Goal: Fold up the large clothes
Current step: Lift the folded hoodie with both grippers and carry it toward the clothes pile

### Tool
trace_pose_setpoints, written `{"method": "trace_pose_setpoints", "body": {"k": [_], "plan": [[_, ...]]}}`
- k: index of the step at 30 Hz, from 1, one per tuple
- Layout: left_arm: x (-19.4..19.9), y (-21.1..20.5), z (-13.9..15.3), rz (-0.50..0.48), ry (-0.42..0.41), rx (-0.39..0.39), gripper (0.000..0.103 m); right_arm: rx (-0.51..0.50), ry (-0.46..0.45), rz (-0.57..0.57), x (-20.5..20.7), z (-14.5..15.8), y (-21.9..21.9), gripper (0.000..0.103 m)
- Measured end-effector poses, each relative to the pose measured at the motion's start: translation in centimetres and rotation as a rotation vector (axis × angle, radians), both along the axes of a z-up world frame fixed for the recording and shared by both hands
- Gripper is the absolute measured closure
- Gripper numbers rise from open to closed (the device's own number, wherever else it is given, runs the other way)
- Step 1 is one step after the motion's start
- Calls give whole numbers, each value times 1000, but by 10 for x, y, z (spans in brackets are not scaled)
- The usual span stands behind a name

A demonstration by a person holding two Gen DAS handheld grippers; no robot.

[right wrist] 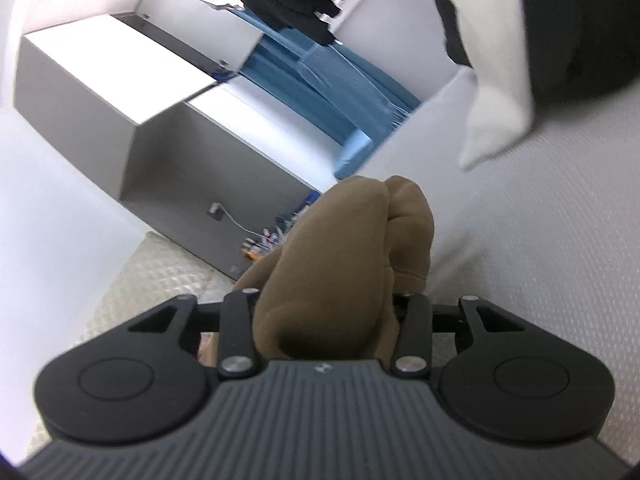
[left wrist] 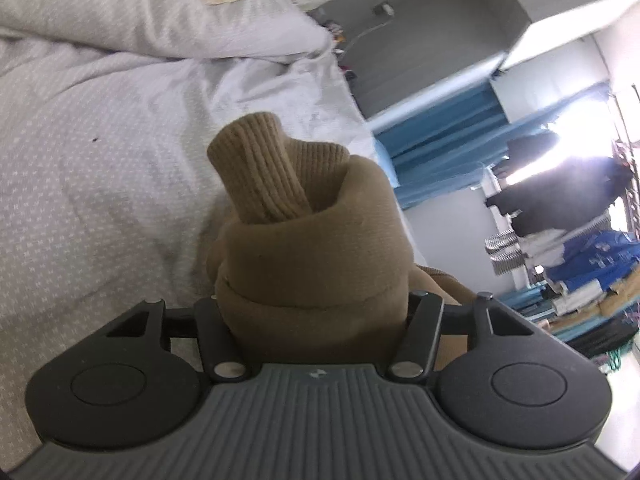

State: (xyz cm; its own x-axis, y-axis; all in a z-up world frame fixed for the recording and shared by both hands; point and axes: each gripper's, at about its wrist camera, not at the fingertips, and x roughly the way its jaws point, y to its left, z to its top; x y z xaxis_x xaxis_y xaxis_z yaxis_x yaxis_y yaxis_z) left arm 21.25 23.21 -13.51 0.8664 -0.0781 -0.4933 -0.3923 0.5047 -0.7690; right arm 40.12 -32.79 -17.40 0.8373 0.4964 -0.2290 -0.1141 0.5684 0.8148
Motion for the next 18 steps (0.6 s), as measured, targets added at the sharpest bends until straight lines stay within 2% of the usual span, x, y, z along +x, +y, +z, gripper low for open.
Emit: {"method": "trace_pose_setpoints", "body": {"k": [8,18], "plan": [[7,-54,46,-119,-54,54,42,2,-75,-42,-24,52,-57,59],[45,-175,114,-295,-172,102,42,-37,-192,-180,-67,112,-170,59]]}}
